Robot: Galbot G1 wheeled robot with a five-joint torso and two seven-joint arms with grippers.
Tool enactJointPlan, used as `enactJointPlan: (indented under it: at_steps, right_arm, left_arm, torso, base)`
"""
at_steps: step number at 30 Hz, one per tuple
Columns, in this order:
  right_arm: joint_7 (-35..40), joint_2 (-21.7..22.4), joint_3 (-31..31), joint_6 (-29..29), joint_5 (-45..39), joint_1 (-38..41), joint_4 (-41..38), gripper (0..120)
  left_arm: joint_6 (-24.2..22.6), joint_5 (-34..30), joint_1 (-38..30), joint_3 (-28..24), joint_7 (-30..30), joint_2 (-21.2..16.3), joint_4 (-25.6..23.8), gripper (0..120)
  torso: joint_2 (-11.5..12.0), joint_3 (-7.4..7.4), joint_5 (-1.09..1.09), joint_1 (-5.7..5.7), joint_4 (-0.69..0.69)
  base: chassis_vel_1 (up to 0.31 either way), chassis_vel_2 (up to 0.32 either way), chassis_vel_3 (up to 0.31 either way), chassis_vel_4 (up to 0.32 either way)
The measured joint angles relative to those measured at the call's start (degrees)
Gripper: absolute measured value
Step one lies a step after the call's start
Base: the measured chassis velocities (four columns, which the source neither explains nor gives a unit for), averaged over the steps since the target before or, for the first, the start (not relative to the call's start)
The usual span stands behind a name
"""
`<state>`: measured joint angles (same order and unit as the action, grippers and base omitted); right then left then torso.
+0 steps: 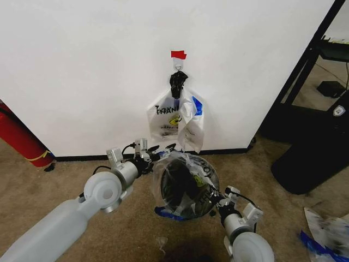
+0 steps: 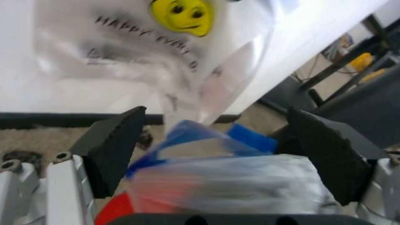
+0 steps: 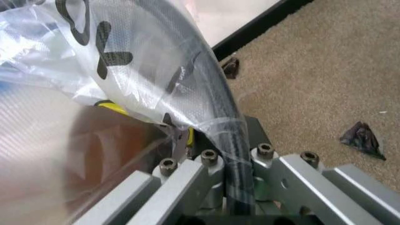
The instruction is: Pick up the garbage bag from the wall and place it over the trash bin.
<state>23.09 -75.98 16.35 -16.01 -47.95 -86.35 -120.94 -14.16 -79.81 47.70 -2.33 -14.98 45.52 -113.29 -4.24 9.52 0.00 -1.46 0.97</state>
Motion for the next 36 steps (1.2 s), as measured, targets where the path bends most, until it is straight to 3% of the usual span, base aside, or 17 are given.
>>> enactJointPlan:
  at_steps: [9,24,33,36]
  right_arm:
    - [0.4,1.0,-0.5,-0.2,-1.5,0.6,-0.8,0]
    - [0.7,1.0,-1.3,-0.5,-2.2,1.3,-1.3,0]
    - [2.5,0.4,0.2,-1.4,-4.6,2.1,0.5,0]
    - [3.3,0.1,0.5,-2.2,-6.2,2.3,0.6,0]
  left_arm:
    - [0.5,4.7,-0.6,-2.7,3.8,0.5,6.7,82]
    - [1.4,7.9,-1.2,-5.0,7.1,0.4,11.7,82]
    - [2.3,8.8,0.4,-2.2,6.1,0.4,10.4,84]
    - [2.6,10.5,1.2,-1.0,5.6,0.2,9.4,93]
  torso:
    - [0.0,0.00,-0.01,0.00,0.01]
    - [0.0,0.00,0.00,0.00,0.01]
    - [0.0,0.00,0.00,0.00,0.01]
    - [0.0,0.00,0.00,0.00,0.01]
  base:
    - [0.000,0.000,0.000,0.000]
    - [0.000,0.000,0.000,0.000]
    - [0.000,0.000,0.000,0.000]
    - [0.000,0.000,0.000,0.000]
